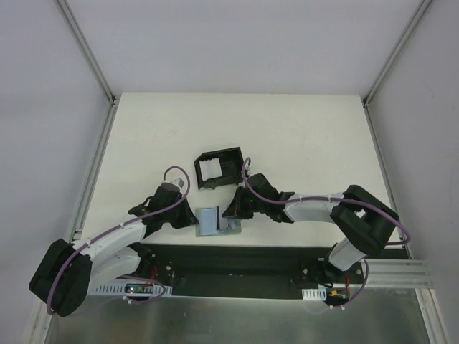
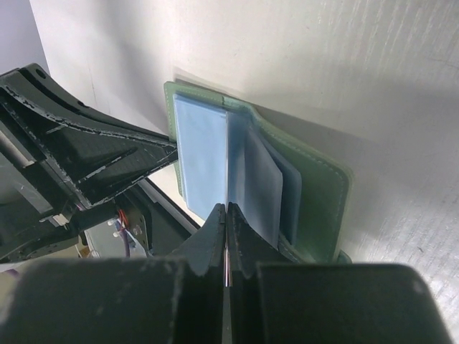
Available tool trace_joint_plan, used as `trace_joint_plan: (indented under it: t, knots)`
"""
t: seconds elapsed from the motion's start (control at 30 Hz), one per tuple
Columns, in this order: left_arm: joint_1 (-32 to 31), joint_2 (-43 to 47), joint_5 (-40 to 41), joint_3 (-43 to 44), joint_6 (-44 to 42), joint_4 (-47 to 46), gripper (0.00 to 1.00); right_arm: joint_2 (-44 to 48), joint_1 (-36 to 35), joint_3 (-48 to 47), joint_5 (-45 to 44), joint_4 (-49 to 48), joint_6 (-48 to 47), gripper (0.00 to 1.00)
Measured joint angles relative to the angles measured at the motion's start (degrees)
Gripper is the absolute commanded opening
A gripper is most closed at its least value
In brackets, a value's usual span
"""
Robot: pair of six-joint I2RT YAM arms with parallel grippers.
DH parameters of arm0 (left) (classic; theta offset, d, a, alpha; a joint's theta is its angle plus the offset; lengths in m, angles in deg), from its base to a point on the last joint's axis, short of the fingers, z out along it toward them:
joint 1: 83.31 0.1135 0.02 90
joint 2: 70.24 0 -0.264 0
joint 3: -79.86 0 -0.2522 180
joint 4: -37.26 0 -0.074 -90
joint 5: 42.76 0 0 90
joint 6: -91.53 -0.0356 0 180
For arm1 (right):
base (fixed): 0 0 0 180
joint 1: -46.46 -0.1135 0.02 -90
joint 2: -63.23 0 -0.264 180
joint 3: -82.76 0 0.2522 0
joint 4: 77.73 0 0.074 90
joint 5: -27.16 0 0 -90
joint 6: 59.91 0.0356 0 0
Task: Put the credit cards into the card holder
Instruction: Insert the credit card into the card holder.
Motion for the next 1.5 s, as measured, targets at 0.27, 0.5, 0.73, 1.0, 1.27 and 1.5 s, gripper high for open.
trace_joint_plan:
  t: [0.27,0.5,0.73,1.0,1.27,1.5]
  knots:
    - [0.0,-1.0,0.0,0.5,-0.5,-0.1,0.00,0.0,0.2,0.2,2.1,-0.3,-0.5,0.00]
    - [0.0,-1.3,0.0,0.9,-1.3,0.0,0.00,0.0,1.7,0.5,2.9,-0.3,-1.2,0.00]
    - [0.0,-1.6,0.0,1.0,-1.6,0.0,0.00,0.0,2.2,0.5,3.8,-0.3,-1.8,0.00]
    - [0.0,-1.7,0.1,1.3,-1.6,0.1,0.00,-0.2,2.2,0.8,5.0,-0.3,-2.4,0.00]
    - [0.0,-1.8,0.1,1.4,-1.6,0.2,0.00,-1.5,2.3,1.2,5.0,-0.6,-2.5,0.00]
    - [0.0,-2.1,0.1,1.6,-1.6,0.3,0.00,-3.8,1.9,1.1,5.5,-3.1,-1.6,0.00]
